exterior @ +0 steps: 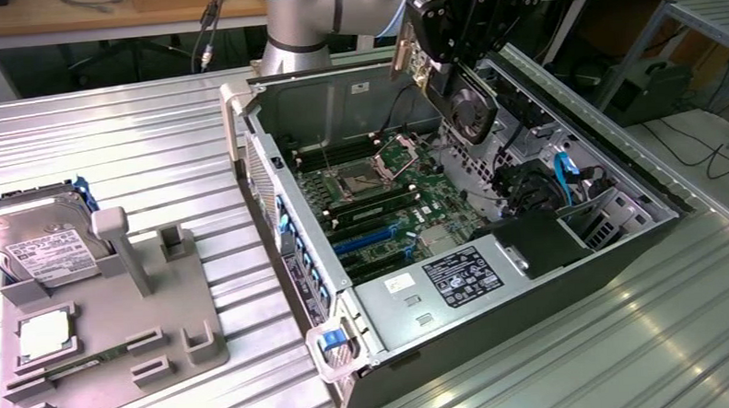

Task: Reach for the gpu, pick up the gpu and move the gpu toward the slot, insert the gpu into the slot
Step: 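Insert the gpu into the slot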

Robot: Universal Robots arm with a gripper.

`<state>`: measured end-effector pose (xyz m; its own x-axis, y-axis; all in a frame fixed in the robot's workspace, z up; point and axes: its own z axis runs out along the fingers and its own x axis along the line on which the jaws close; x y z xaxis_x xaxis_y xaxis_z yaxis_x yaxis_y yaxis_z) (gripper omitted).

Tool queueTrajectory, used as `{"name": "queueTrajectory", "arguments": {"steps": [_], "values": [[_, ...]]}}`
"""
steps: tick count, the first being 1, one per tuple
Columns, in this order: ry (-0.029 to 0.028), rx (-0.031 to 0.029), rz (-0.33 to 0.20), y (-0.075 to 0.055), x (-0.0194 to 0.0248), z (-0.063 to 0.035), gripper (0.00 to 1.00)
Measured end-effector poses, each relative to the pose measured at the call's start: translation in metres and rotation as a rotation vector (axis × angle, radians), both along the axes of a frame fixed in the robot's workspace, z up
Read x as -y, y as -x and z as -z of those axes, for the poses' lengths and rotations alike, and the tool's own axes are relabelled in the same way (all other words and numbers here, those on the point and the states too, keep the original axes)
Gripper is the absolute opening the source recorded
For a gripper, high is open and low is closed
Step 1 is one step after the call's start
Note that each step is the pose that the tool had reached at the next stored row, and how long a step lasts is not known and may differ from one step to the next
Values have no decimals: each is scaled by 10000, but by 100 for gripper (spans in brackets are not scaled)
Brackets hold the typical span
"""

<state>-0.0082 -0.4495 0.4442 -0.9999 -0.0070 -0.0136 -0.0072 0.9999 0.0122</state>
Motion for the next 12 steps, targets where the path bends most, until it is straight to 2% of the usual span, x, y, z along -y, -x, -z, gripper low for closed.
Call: {"name": "queueTrajectory", "arguments": {"steps": [7,9,12], "values": [[1,0,-29,0,0,0,27],[0,0,-307,0,0,0,27],[1,0,-1017,0,0,0,27]]}}
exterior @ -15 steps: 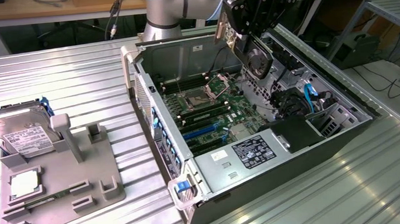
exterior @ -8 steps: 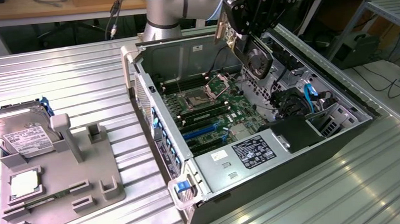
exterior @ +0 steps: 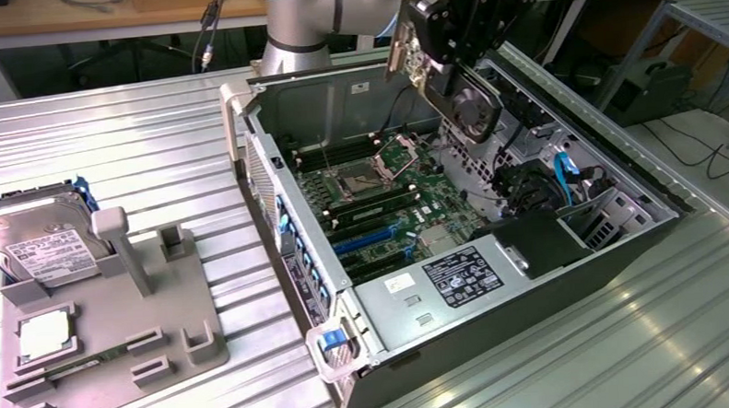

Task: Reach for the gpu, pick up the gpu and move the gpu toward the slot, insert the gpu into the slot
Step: 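Insert the gpu into the slot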

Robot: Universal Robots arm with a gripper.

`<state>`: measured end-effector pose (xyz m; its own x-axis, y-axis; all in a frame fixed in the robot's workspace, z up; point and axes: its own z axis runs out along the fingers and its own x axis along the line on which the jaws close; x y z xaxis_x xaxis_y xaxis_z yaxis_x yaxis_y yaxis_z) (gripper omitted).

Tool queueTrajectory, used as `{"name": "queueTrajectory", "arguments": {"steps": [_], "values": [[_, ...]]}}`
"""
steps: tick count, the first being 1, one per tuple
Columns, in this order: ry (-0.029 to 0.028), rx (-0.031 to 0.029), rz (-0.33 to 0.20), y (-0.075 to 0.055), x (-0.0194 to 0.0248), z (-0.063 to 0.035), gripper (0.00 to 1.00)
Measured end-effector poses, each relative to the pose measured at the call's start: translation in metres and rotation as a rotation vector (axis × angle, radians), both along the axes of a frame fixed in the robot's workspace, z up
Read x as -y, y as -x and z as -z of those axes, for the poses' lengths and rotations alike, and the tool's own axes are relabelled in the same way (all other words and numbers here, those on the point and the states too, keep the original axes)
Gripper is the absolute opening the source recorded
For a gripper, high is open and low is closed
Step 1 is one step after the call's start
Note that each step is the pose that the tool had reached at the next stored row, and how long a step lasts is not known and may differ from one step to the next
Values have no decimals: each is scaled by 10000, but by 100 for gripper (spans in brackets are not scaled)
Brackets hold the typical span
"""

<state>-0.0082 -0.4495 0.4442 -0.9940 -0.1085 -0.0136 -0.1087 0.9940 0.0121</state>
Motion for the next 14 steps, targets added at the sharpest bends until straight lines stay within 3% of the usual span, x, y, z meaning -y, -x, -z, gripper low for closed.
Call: {"name": "queueTrajectory", "arguments": {"steps": [6,14], "values": [[-1,1,-878,0,0,0,27],[-1,0,-1566,0,1,0,27]]}}
